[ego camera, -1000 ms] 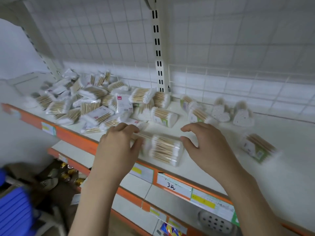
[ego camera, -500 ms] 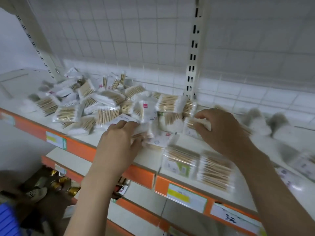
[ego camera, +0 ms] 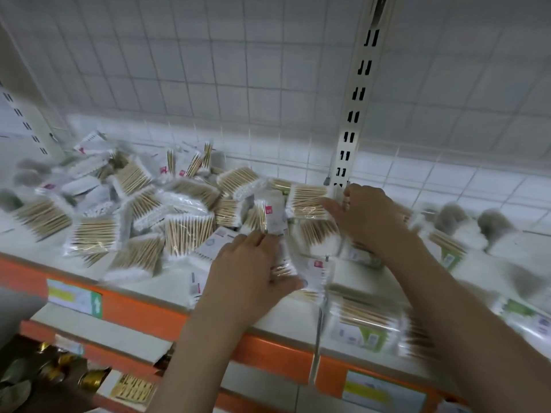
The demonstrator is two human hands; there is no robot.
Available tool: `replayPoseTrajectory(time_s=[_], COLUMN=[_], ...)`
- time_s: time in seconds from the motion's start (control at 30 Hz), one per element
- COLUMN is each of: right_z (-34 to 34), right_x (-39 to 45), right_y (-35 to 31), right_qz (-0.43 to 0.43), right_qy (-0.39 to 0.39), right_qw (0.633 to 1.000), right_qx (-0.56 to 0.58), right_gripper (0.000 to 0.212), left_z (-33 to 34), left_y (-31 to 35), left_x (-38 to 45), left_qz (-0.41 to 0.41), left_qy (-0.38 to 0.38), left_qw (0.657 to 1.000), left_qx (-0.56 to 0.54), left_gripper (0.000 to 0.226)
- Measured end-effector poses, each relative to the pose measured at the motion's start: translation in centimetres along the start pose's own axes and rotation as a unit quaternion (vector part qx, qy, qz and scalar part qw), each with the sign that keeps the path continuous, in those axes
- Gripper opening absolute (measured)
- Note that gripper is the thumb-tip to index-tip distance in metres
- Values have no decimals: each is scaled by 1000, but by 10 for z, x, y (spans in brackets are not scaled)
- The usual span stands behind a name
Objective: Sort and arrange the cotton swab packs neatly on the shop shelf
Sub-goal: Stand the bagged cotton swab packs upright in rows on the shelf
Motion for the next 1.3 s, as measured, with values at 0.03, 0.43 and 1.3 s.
replayPoseTrajectory(time_s=[0.03, 0.43, 1.3], right_z=[3, -13, -183], right_x=[2, -2, -249], right_y=[2, -7, 232], right_qz=[18, -9, 17], right_qy=[-16, 18, 189], right_qw=[1000, 989, 978], right_qx=[1, 148, 91], right_gripper=[63, 35, 19], left_z=[2, -17, 29], left_y=[0, 5, 326], left_x=[1, 2, -71], left_qz=[5, 8, 84], left_qy=[0, 14, 122], left_qw=[1000, 998, 963], left_qx=[4, -57, -226], left_gripper=[66, 21, 40])
Point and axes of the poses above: each hand's wrist, its own x-axis towards the middle knuckle, its own z-axis out of the palm, y = z × x, the point moved 7 cm from there along x, towards the middle knuckle, and after that the axes turned 11 degrees about -z, right-handed, at the moved point
